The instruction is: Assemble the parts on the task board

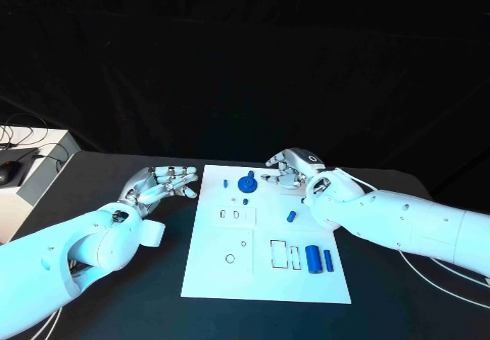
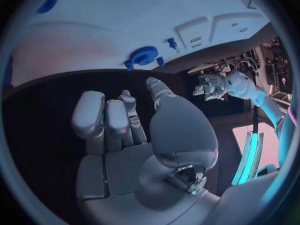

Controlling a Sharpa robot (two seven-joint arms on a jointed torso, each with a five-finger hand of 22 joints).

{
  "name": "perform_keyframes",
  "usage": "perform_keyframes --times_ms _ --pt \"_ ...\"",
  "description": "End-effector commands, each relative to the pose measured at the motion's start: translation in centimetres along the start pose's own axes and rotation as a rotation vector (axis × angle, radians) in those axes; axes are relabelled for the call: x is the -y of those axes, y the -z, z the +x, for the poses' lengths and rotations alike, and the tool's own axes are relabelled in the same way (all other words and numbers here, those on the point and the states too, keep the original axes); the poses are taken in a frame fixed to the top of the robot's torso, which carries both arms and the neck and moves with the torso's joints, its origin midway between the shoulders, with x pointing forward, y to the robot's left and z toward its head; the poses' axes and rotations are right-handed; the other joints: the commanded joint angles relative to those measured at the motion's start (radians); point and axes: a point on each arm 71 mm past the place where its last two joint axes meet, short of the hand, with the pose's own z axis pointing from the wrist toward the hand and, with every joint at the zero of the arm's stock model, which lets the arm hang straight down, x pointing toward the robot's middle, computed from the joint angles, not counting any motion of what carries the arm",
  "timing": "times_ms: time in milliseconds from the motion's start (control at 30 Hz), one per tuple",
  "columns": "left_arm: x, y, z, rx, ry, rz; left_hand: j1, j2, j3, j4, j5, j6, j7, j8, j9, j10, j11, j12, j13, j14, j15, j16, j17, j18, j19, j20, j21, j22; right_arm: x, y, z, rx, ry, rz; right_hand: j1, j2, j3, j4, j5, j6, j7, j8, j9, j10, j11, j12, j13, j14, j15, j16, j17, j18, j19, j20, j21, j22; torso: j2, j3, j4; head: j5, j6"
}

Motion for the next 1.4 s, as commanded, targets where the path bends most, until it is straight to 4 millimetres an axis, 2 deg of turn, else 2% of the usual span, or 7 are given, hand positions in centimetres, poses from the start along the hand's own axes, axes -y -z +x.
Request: perform_keyframes --times_ms 33,100,200,233,433,700,1400 --pt "0.0 0.0 -0.1 -0.003 -0.002 0.009 0.002 -0.006 0.002 -0.005 -0.002 -0.005 -0.002 0.002 0.000 -0.007 0.000 0.004 0.001 -0.010 0.001 0.003 -0.002 0.010 -0.009 -0.001 0.002 0.000 1.8 0.5 -1.5 0.032 -0.132 0.094 0.018 0.011 -0.045 -0.028 0.022 -0.008 0.004 0.001 -0.001 -0.016 -0.001 -0.005 -0.007 -0.001 0.006 -0.008 -0.003 0.008 0.052 0.007 -0.011 0.130 0.002 0.0042 -0.0082 0.002 0.006" --pt "0.0 0.0 -0.1 -0.003 -0.002 0.008 0.001 -0.007 0.002 -0.005 -0.002 -0.004 -0.003 0.002 -0.001 -0.006 0.000 0.004 0.001 -0.010 0.001 0.002 -0.002 0.010 -0.010 -0.001 0.001 -0.001 3.0 0.7 -2.2 0.013 -0.141 0.113 0.039 0.018 -0.076 -0.049 -0.002 -0.007 0.004 0.001 -0.001 -0.020 0.001 -0.007 -0.011 -0.002 0.004 -0.009 -0.003 0.009 0.051 0.007 -0.011 0.130 0.003 0.0064 -0.0121 0.000 0.009" --pt "0.0 0.0 -0.2 -0.003 -0.002 0.007 0.001 -0.007 0.002 -0.006 -0.002 0.002 -0.003 0.003 0.000 -0.004 -0.001 0.004 0.001 -0.010 0.001 0.001 -0.003 0.010 -0.011 -0.001 0.002 -0.001 4.9 1.2 -3.2 -0.045 -0.150 0.110 0.130 0.018 -0.069 -0.101 -0.113 -0.001 0.005 0.002 0.000 -0.027 0.001 -0.012 -0.017 -0.002 0.004 -0.006 0.003 0.006 0.050 0.008 -0.001 0.133 0.003 0.0099 -0.0185 -0.006 0.015" --pt "0.0 0.0 -0.2 -0.002 -0.002 0.008 0.001 -0.007 0.002 -0.006 -0.002 0.002 -0.003 0.003 0.000 -0.004 -0.001 0.004 0.001 -0.010 0.001 0.001 -0.003 0.010 -0.011 -0.001 0.002 -0.001 5.5 1.4 -3.5 -0.066 -0.150 0.096 0.150 0.022 -0.080 -0.108 -0.121 0.001 0.006 0.002 -0.001 -0.027 0.002 -0.011 -0.019 -0.002 0.006 -0.001 0.012 0.003 0.049 0.009 0.007 0.135 0.004 0.0116 -0.0198 -0.008 0.016" --pt "-0.4 0.3 -0.2 0.001 -0.002 0.004 0.002 -0.006 0.003 -0.006 -0.002 0.008 -0.004 0.003 0.000 -0.001 -0.002 0.004 0.001 -0.009 0.000 0.000 -0.003 0.011 -0.010 0.000 0.003 -0.001 8.3 2.3 -4.6 -0.134 -0.137 0.050 0.209 0.004 -0.107 -0.135 -0.113 0.008 0.005 0.002 -0.001 -0.026 0.001 -0.007 -0.023 -0.002 0.006 0.002 0.033 -0.002 0.045 0.009 0.038 0.140 0.005 0.0217 -0.0270 -0.011 0.021" --pt "-0.8 0.5 0.0 -0.006 0.004 -0.004 -0.002 -0.007 0.001 -0.005 -0.002 0.011 -0.004 0.003 0.000 0.002 -0.002 0.004 0.001 -0.008 0.000 -0.001 -0.004 0.011 -0.011 0.000 0.002 -0.002 11.6 3.2 -5.8 -0.161 -0.097 0.063 0.227 -0.006 -0.111 -0.144 -0.113 0.007 0.005 0.001 -0.001 -0.025 0.001 -0.006 -0.023 -0.001 0.006 0.003 0.042 -0.003 0.044 0.009 0.048 0.142 0.007 0.0294 -0.0303 -0.014 0.023" --pt "-1.3 0.6 0.1 -0.010 0.008 -0.012 -0.001 -0.007 0.001 -0.006 -0.002 0.011 -0.004 0.003 0.000 0.002 -0.002 0.004 0.001 -0.008 0.000 -0.001 -0.004 0.011 -0.010 0.000 0.003 -0.004 13.9 3.6 -3.7 -0.191 -0.091 0.159 0.220 -0.009 -0.112 -0.126 -0.106 0.007 0.004 0.002 -0.001 -0.015 0.001 0.006 -0.016 0.001 0.006 -0.001 0.051 -0.002 0.044 0.009 0.050 0.141 0.004 0.0196 -0.0262 -0.014 0.011"
